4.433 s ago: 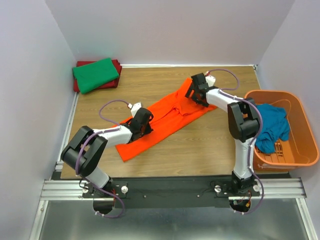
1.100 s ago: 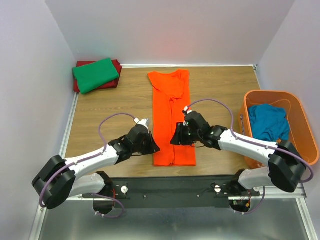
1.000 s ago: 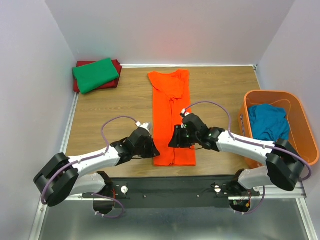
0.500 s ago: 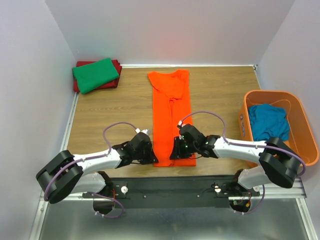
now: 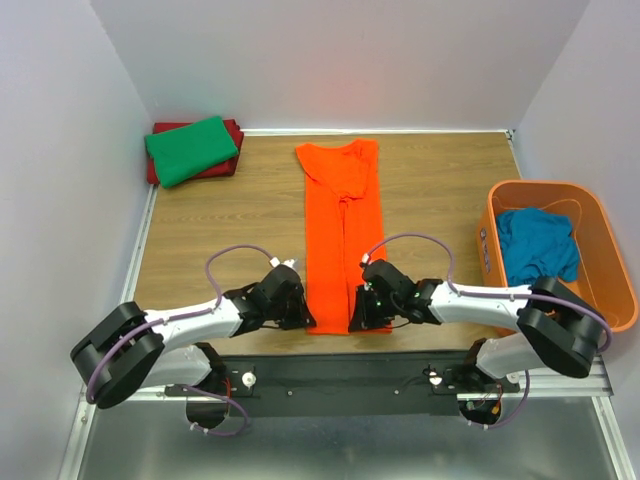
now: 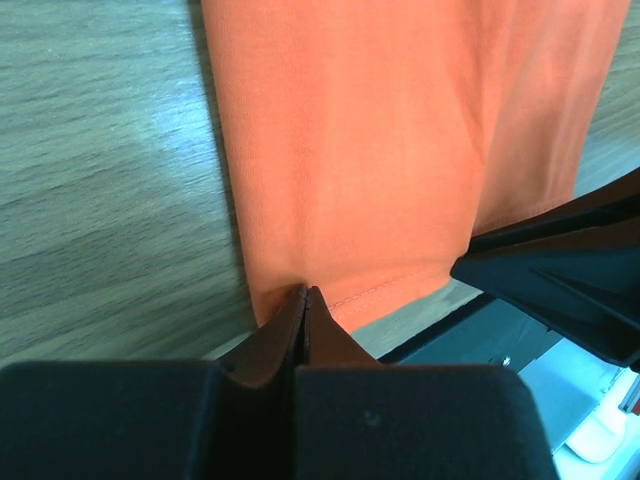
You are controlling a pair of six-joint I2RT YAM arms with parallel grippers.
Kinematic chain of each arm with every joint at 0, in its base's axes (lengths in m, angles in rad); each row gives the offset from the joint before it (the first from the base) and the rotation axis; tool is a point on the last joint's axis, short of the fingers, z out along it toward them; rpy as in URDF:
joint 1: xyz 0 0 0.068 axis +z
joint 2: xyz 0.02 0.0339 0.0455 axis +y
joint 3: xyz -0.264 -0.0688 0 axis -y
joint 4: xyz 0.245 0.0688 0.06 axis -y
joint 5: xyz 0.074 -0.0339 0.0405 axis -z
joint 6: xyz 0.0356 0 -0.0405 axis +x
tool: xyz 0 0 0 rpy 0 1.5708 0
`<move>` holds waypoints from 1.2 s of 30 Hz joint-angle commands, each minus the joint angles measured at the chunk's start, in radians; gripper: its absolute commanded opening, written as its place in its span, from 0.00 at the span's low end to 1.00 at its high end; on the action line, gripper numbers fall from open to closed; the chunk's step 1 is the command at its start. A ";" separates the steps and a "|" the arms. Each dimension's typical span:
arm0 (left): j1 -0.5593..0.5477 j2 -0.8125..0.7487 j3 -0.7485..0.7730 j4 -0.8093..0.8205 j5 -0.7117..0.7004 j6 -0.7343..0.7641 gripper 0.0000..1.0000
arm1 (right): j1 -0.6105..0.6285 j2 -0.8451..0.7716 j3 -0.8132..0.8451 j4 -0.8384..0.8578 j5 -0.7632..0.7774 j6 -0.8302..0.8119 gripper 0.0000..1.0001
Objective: Fold and stack the t-shirts
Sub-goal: Grab the bottom of the folded rectangular tshirt with both arms
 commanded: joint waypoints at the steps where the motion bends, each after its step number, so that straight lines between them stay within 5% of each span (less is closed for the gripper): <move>1: -0.006 -0.039 0.027 -0.120 -0.025 0.030 0.07 | 0.009 -0.054 -0.007 -0.018 0.016 0.018 0.20; 4: -0.005 -0.102 0.081 -0.199 -0.063 0.058 0.16 | 0.009 -0.122 0.014 -0.076 0.075 0.029 0.22; 12: 0.015 -0.206 0.113 -0.310 -0.080 0.073 0.45 | 0.009 -0.323 0.034 -0.302 0.287 0.109 0.49; 22: 0.017 -0.225 0.020 -0.192 -0.006 0.076 0.54 | -0.005 -0.492 -0.044 -0.509 0.347 0.204 0.57; 36: 0.015 -0.182 -0.061 -0.076 0.027 0.050 0.48 | -0.094 -0.549 -0.130 -0.499 0.246 0.230 0.57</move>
